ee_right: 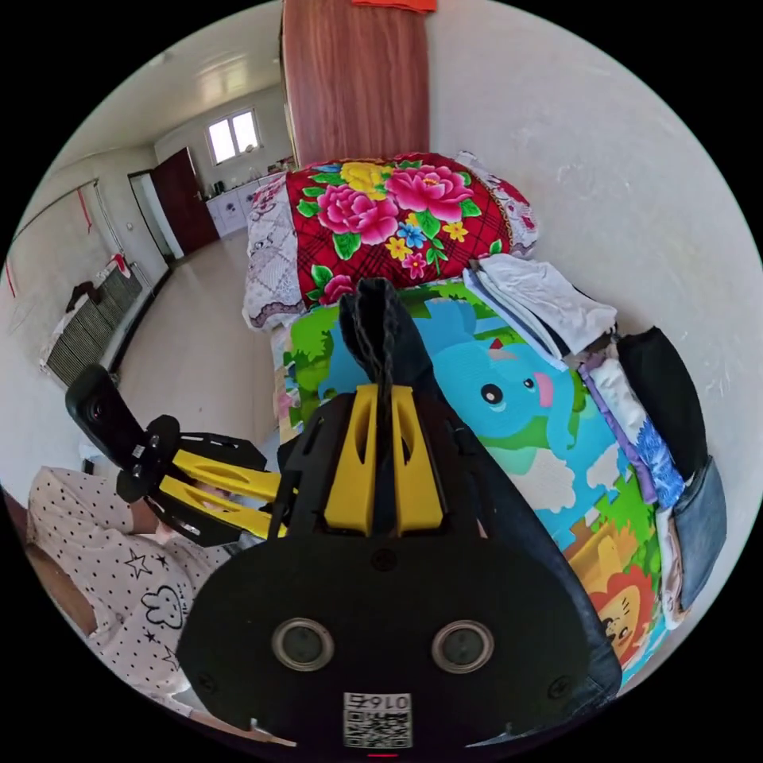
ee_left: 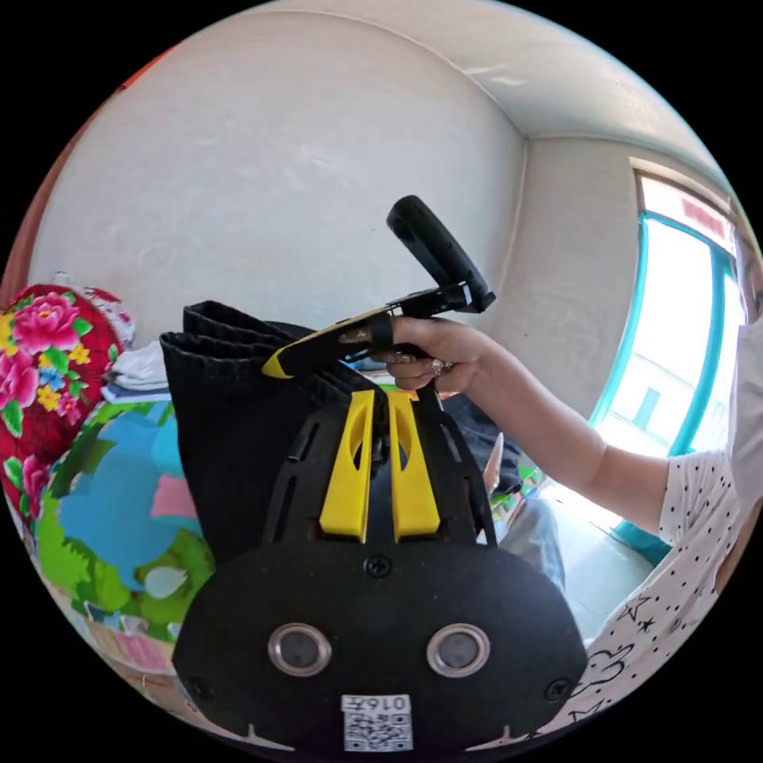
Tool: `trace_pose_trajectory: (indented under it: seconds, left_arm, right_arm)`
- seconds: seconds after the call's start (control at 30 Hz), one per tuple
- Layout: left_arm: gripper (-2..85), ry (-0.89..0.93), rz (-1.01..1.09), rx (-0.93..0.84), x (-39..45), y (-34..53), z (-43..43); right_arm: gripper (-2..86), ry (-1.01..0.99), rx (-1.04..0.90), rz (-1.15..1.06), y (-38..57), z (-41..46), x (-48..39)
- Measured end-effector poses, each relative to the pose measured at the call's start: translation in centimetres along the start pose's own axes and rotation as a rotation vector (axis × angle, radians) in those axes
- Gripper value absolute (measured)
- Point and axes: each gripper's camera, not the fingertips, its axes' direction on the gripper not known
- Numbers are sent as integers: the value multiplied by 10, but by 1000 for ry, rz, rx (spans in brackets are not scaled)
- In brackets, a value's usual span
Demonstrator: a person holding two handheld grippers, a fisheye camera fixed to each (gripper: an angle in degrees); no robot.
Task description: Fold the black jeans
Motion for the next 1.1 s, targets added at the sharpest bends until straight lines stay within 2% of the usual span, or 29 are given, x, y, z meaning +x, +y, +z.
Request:
trace_pose_trajectory:
  seconds: [0.2, 0.47, 0.53, 0.63, 0.77, 0.83, 0.93, 1.03, 1.1]
  left_arm:
    - [9, 325, 36, 16, 77, -74, 114]
    - [1, 568, 184, -9, 216, -121, 231]
    - [0, 547, 184, -55, 226, -112, 250]
    - [16, 437, 178, -144, 216, -89, 282]
    - [65, 360, 67, -342, 165, -54, 327]
    - [77, 402, 31, -432, 144, -39, 342]
    - [87, 406, 5, -525, 117, -18, 353]
    - [86, 341, 2, -507, 100, -7, 346]
    - [81, 206, 2, -539, 90, -1, 348]
  right_arm:
    - [8, 52, 80, 174, 123, -124, 122]
    - [9, 167, 147, 415, 359, -315, 265]
    - [9, 222, 111, 486, 417, -342, 303]
    - [10, 300, 19, 738, 528, -356, 387]
    - [11, 317, -128, 1120, 684, -298, 481]
    - [11, 344, -149, 1195, 731, -266, 496]
    - [14, 303, -42, 1217, 774, -262, 499]
    - [19, 265, 65, 1165, 790, -292, 485]
    - [24, 235, 134, 1131, 797, -307, 476]
